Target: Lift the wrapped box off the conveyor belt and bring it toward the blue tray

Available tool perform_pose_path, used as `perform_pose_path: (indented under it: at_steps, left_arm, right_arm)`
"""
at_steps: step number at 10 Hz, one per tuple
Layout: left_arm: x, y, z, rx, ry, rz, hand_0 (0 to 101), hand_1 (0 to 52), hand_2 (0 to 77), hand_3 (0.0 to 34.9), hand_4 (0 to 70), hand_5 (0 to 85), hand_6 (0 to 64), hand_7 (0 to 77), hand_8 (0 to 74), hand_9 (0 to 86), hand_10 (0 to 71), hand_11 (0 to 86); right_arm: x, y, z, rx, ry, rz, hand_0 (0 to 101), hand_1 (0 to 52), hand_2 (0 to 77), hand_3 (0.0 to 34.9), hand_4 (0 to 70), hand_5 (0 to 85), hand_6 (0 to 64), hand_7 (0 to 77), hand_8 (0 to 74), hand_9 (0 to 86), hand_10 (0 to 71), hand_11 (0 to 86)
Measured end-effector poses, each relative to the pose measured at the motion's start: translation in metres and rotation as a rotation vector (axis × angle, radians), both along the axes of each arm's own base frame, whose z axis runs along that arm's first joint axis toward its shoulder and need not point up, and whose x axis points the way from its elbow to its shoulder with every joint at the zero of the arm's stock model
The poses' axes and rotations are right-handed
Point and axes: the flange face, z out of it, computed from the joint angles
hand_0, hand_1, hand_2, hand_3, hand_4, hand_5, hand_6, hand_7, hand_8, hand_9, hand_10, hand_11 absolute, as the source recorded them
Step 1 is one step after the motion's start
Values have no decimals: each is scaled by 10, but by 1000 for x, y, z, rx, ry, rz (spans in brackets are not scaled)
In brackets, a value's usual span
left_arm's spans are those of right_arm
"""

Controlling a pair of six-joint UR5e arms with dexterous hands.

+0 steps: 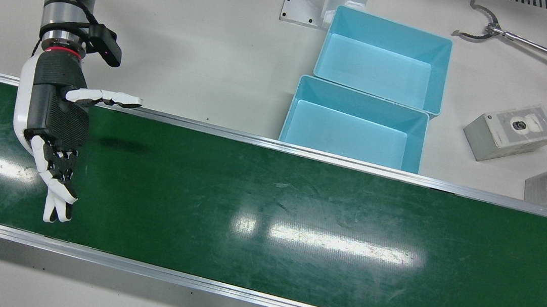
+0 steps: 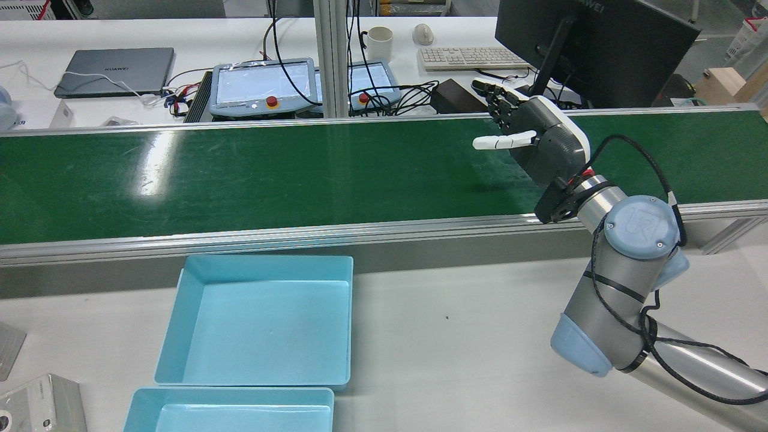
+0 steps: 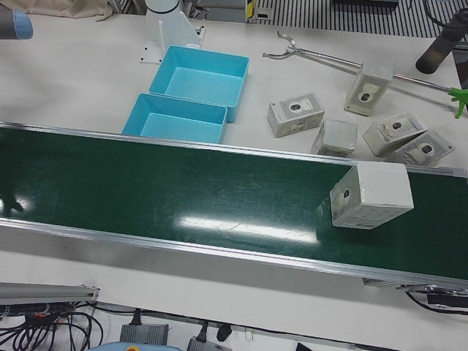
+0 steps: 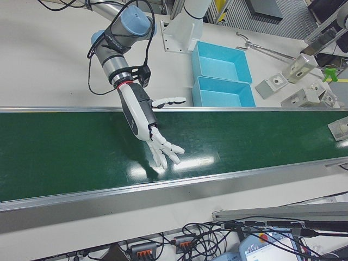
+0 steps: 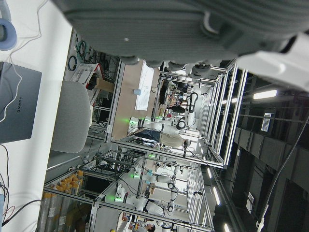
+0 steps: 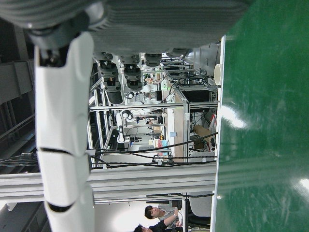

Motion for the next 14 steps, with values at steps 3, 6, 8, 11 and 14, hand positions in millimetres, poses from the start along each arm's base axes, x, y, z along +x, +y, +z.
perform_pose_path:
  at_steps: [3, 6, 8, 11, 14]
  left_arm:
    - [0, 0, 0, 0, 0, 0, 0, 0, 5, 0, 0, 11, 5, 5, 5, 0, 5, 5]
    - [0, 0, 0, 0, 0, 0, 0, 0, 5, 0, 0, 11, 5, 5, 5, 0, 0, 5]
    - [0, 0, 0, 0, 0, 0, 0, 0, 5, 0, 0, 11, 5, 5, 5, 5, 5, 5]
    - [0, 0, 0, 0, 0, 0, 0, 0, 5, 0, 0, 11, 5, 5, 5, 5, 5, 5]
    - [0, 0, 0, 0, 0, 0, 0, 0, 5, 0, 0, 11, 5, 5, 5, 0, 5, 5]
  right_arm:
    - [0, 0, 1, -1, 0, 0, 490, 175, 109, 0, 65, 175, 38, 27, 5, 27, 0, 11]
    - [2, 0, 2, -4, 1, 2, 492, 180, 136, 0, 93, 175, 33, 27, 0, 27, 0, 5]
    - [2, 0, 2, -4, -1, 2, 492, 169, 120, 0, 104, 175, 33, 22, 0, 27, 0, 5]
    - [1, 0, 2, -5, -2, 0, 490, 169, 87, 0, 104, 175, 33, 27, 5, 27, 0, 5]
    - [1, 0, 2, -5, -3, 0, 490, 164, 87, 0, 71, 169, 33, 22, 0, 27, 0, 11]
